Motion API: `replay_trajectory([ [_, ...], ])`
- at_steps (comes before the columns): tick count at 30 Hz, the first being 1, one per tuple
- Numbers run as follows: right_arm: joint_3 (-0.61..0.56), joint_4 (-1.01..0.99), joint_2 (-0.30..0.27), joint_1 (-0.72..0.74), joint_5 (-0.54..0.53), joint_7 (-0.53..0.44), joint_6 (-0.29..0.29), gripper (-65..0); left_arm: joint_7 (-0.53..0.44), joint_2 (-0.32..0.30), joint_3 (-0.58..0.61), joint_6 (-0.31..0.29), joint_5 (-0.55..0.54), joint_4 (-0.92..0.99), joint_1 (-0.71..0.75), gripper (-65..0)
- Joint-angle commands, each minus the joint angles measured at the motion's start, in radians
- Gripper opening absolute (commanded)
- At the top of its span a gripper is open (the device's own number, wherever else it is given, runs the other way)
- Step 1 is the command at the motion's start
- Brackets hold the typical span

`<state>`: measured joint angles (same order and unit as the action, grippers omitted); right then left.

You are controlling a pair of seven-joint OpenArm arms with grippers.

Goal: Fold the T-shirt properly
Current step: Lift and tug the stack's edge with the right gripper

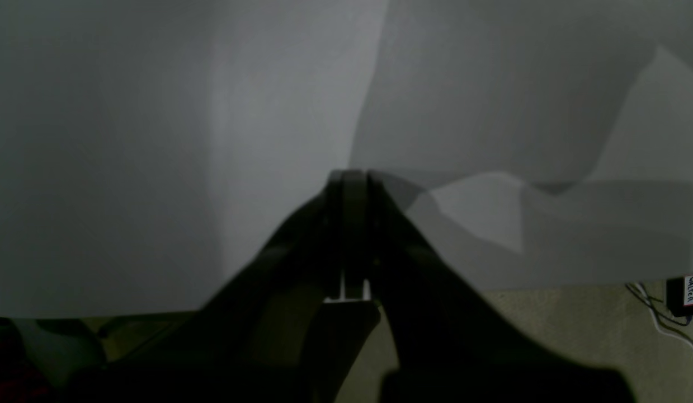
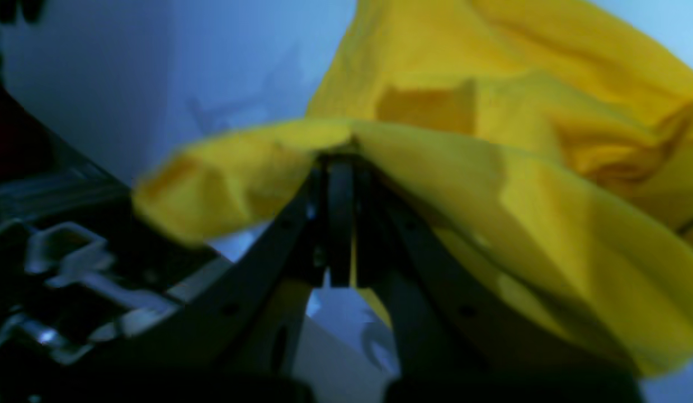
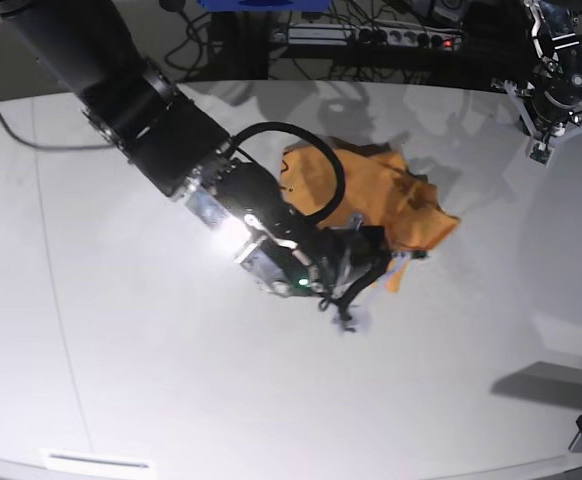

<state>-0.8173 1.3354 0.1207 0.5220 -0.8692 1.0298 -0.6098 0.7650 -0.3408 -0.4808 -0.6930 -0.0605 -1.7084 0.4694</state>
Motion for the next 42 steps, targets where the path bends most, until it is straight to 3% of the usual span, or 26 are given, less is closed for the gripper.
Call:
replay_trajectory([
  [1,0.002,-0.006,0.007,0.031,-0.006,-0.033,0.006,-65.0,0.004,-0.011,-0.005,-0.005,0.001,-0.008,0.009,-65.0],
  [8,-0.004,-0.104,0.007,0.066,-0.054,-0.093,0.077,-65.0,0.004,-0.011,-0.008,-0.005,0.001,-0.006,0.009,-65.0],
  [22,-0.004,-0.159,0.004,0.086,-0.054,-0.095,0.101,-65.0,0.004,-0.011,-0.005,-0.005,0.001,-0.008,0.005,-65.0],
  [36,0.0,0.037,0.003,0.083,-0.058,0.04,0.097,-65.0,0.004,-0.011,-0.011,-0.005,-0.005,-0.008,0.01,-65.0],
  [42,-0.004,0.025,0.003,0.082,-0.071,0.034,0.101,-65.0,0.004,-0.011,-0.005,-0.005,-0.006,-0.012,0.01,-65.0],
])
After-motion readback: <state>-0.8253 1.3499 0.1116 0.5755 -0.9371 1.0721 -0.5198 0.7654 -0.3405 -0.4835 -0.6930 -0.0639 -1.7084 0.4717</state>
